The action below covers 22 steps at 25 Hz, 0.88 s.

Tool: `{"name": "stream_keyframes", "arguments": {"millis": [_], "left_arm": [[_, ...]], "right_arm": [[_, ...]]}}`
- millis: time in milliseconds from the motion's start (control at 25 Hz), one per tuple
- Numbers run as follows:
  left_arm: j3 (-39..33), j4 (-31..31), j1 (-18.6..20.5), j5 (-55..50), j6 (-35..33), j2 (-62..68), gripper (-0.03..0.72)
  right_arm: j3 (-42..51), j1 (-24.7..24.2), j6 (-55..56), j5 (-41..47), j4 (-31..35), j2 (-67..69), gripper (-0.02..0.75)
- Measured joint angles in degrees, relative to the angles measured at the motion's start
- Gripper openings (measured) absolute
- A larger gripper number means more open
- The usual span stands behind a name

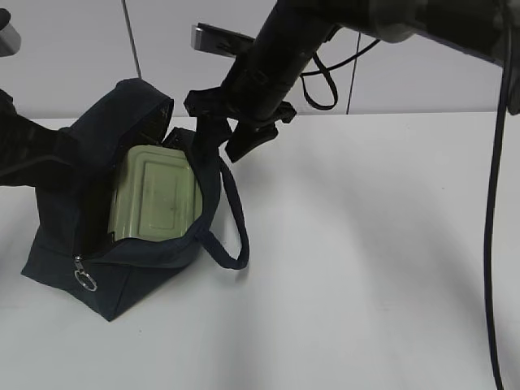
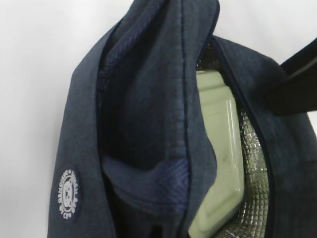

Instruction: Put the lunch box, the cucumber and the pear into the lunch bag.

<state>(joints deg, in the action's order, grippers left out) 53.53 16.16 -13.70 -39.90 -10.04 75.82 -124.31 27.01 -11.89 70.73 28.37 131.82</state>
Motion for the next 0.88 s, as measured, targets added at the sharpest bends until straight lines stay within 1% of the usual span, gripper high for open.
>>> {"name": "stream_keyframes", "arguments": {"millis": [80,120,200,240,280,440,520,680,800,880], "left_arm": [[0.00,-0.07,0.00,0.00,0.00,0.00,-0.018],[0.00,-0.07,0.00,0.05,0.00,0.00,-0.018],[0.00,-0.07,0.00,0.17,0.00,0.00,-0.018],[0.00,-0.07,0.00,0.18,0.00,0.00,-0.018],[0.00,-0.13,0.00,0.24,0.00,0.00,-0.018],[0.00,-0.13,0.00,0.29,-0.05,0.26,-0.018],[0.00,-0.28,-0.63,0.63,-0.34,1.07,-0.018],[0.52,-0.39,-4.20,2.39,-0.81,3.94,-0.018],[3.89,0.59,-6.30,2.32,-0.87,6.93,-0.018],[6.50,1.02,-7.04,1.98,-0.87,9.25,-0.018]], "right_arm": [[0.75,0.00,-0.91,0.00,0.13,0.32,0.389],[0.87,0.00,-1.68,0.00,0.26,0.41,0.316],[0.96,0.00,-2.95,0.00,0.39,0.47,0.125],[0.96,0.00,-3.22,0.00,0.39,0.47,0.076],[0.96,0.00,-3.46,0.00,0.39,0.37,0.048],[1.19,-0.23,-4.75,0.00,0.19,-1.75,0.031],[1.32,-0.84,-5.19,0.03,-0.83,-3.79,0.030],[1.32,-2.61,-5.34,0.96,-4.30,-7.41,0.029],[1.41,-5.00,-5.34,1.78,-4.47,-7.92,0.028],[1.41,-6.23,-5.34,2.11,-4.47,-7.92,0.028]]}}
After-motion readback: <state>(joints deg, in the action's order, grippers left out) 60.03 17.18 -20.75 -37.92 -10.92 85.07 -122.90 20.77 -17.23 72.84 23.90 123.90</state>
